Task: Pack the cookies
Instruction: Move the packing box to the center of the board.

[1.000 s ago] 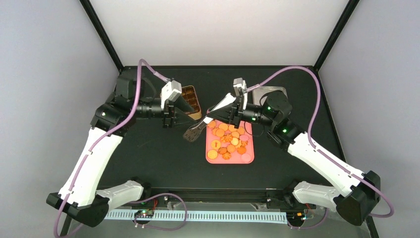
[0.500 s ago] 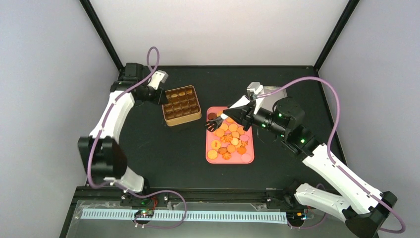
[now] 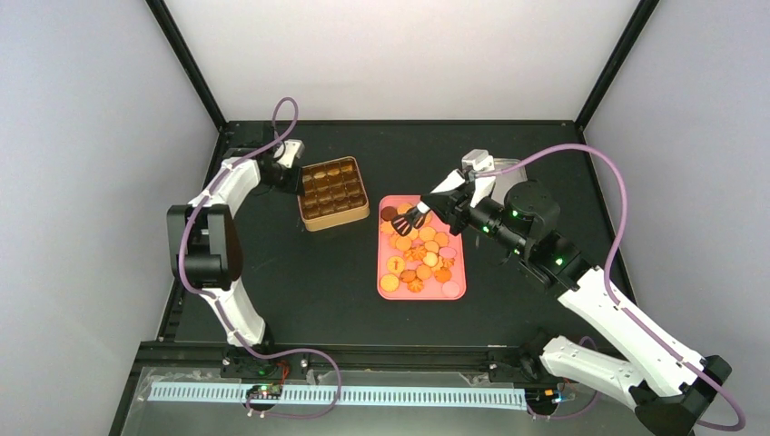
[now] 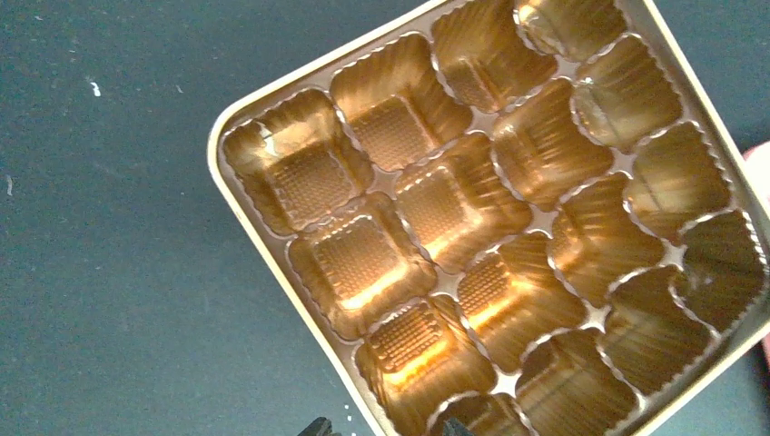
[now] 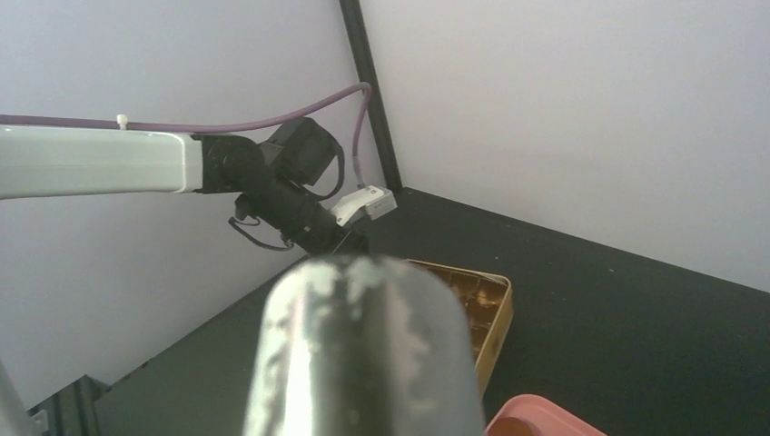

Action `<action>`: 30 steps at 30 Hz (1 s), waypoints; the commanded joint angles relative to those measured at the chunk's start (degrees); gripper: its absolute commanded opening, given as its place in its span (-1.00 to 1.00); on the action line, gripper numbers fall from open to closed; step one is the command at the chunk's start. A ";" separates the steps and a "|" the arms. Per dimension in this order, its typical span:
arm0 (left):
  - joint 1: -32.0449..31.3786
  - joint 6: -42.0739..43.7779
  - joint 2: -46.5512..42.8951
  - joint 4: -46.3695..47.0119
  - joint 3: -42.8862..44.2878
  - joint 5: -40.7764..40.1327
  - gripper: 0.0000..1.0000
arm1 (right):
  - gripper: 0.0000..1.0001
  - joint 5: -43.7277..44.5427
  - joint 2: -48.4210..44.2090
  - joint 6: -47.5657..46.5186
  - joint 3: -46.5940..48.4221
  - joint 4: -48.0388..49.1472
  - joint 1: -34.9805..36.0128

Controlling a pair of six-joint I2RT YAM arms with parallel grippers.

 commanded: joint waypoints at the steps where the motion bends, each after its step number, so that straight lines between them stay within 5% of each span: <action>1: -0.33 -1.62 1.18 3.87 -1.33 -2.98 -0.36 | -0.34 3.75 -1.11 -1.06 -0.38 1.17 0.21; 15: -0.37 -1.26 5.29 6.58 -4.60 -1.72 -0.46 | -0.33 3.13 -1.51 -1.62 -0.08 -0.49 0.18; 22: -1.16 2.39 0.87 8.01 -9.95 -2.46 -0.70 | -0.33 3.00 -1.36 -2.01 0.24 -0.88 0.17; 30: -1.67 4.75 -6.66 7.48 -17.21 -2.77 -0.71 | -0.33 6.26 -1.09 -2.83 -0.31 -1.14 0.21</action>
